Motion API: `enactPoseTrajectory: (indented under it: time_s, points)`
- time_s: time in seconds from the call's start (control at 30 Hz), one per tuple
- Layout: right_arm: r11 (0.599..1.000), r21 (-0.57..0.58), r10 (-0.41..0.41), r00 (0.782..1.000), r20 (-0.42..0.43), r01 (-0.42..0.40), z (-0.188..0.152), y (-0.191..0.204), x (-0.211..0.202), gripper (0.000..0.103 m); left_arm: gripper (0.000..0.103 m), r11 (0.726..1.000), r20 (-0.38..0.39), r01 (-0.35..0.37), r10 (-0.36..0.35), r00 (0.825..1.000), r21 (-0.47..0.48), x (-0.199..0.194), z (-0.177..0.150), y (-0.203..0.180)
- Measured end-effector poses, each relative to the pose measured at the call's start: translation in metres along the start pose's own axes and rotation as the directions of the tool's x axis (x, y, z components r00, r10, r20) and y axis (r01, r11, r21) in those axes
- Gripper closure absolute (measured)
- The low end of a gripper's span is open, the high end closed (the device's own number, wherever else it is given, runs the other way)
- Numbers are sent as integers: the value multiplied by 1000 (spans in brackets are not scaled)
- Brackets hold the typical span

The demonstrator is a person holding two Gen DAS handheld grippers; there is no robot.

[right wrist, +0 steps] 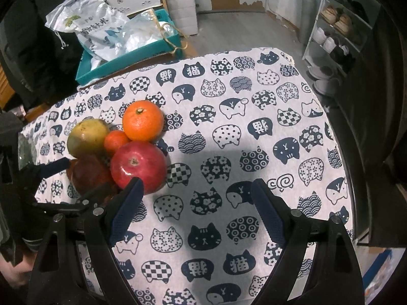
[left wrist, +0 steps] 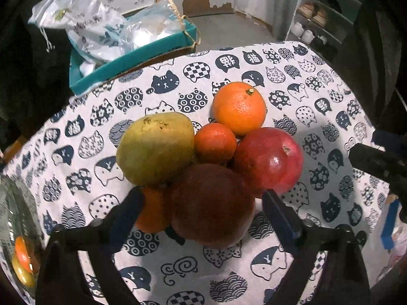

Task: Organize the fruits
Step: 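Grasp the dark red apple with the left gripper while the right gripper grasps the red apple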

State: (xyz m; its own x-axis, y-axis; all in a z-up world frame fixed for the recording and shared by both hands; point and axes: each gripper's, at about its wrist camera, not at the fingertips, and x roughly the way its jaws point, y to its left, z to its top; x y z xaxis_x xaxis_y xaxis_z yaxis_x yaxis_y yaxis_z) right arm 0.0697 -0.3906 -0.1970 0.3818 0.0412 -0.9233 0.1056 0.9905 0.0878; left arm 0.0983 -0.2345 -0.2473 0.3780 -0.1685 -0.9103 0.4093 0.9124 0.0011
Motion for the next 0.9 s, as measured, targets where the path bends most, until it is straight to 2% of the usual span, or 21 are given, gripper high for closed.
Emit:
enactPoseTrajectory:
  time_s: [0.03,0.1,0.3,0.5,0.57,0.9]
  points:
    - [1000,1,0,1000,-2,0,0,0,1,16,16,1000,4,-6,5,1000,16,0,-1,-2]
    - [1000,3,-1,1000,-6,1,0,-1,2,16,30,999,10,21,-22,1000,39,-1,-2,-6]
    - [1000,0,-3,1000,-21,3,-3,0,7,16,31,998,18,13,-14,1000,56,-3,-5,-11]
    - [1000,-7,-2,1000,-30,2,-2,3,10,16,32,997,-3,77,-77,997,-14,-10,-11,4]
    - [1000,-11,5,1000,-30,-5,-2,5,12,16,32,997,-6,77,-78,997,-20,-13,-15,6]
    - [989,-117,85,993,-76,-94,1,46,35,16,33,997,-33,55,-57,998,-62,-37,-42,38]
